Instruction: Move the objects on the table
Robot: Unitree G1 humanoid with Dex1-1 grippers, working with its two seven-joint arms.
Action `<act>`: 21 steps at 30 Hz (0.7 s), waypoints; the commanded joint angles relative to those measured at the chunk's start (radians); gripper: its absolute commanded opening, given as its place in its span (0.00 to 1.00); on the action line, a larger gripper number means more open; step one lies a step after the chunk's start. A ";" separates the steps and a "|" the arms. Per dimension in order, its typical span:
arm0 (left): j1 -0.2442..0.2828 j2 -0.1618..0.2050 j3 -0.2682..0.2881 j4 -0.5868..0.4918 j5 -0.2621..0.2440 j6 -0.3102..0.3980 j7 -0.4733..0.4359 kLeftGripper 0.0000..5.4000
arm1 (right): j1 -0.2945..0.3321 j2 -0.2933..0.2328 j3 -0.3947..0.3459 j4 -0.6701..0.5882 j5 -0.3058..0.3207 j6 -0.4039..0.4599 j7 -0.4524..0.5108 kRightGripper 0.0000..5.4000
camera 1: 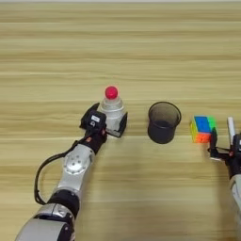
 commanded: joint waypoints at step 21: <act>-0.033 -0.022 0.018 0.055 0.004 -0.027 0.000 0.71 | 0.021 0.005 0.000 -0.033 -0.004 0.011 -0.008 1.00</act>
